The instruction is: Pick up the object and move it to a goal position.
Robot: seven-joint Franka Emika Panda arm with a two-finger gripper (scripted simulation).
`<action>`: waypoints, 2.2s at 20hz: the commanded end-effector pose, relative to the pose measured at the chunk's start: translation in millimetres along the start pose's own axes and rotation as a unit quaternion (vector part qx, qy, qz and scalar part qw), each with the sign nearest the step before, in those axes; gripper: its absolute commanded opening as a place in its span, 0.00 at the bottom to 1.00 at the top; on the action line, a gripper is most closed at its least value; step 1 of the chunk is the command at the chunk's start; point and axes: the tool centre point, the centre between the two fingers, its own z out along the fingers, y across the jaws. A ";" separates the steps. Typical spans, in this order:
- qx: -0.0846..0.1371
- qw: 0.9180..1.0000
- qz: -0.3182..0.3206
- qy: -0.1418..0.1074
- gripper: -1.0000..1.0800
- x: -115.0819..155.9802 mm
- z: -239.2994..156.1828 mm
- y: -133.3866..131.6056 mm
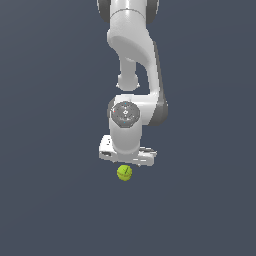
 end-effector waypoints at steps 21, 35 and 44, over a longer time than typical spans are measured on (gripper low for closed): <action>0.000 1.000 0.020 0.003 0.96 14.9 55.8 7.6; 0.000 1.000 0.020 0.003 0.00 16.5 62.9 7.2; 0.000 1.000 0.020 0.003 0.00 13.3 63.3 8.1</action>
